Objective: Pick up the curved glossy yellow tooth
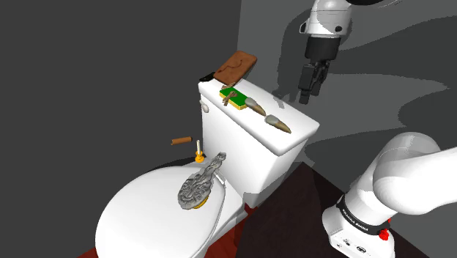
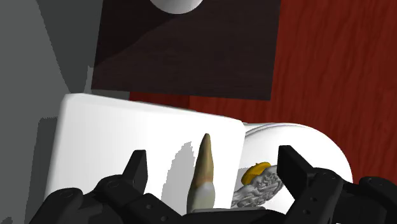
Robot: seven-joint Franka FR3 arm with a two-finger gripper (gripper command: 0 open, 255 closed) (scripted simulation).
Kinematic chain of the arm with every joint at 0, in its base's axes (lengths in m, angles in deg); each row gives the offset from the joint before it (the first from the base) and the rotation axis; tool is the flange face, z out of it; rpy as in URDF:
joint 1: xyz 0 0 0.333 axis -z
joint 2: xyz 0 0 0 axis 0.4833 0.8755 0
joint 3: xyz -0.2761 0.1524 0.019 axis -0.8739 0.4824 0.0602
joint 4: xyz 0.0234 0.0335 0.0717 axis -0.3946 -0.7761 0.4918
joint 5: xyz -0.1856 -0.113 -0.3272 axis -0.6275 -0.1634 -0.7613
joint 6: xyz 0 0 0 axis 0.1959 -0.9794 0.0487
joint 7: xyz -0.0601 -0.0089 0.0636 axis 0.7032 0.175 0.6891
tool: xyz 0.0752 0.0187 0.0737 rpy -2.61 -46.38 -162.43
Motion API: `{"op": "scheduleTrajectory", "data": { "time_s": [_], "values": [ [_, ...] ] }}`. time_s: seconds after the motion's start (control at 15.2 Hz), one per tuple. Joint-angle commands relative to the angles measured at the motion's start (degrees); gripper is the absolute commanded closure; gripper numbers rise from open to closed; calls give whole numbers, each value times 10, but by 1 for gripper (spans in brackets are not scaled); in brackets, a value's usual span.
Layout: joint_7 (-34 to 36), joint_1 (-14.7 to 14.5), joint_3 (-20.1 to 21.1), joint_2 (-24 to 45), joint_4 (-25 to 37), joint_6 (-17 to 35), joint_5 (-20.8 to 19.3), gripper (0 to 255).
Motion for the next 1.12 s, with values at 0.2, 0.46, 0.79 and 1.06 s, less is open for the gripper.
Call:
{"op": "scheduleTrajectory", "data": {
  "time_s": [0.2, 0.46, 0.79, 1.06],
  "values": [
    [2, -2, 18, 40, -5, 69, -18, 0],
    [11, -1, 41, 102, -1, 157, -47, 0],
    [35, 7, 69, 188, 22, 256, -95, 0],
    [51, 11, 81, 228, 31, 300, -122, 0]
  ]
}}
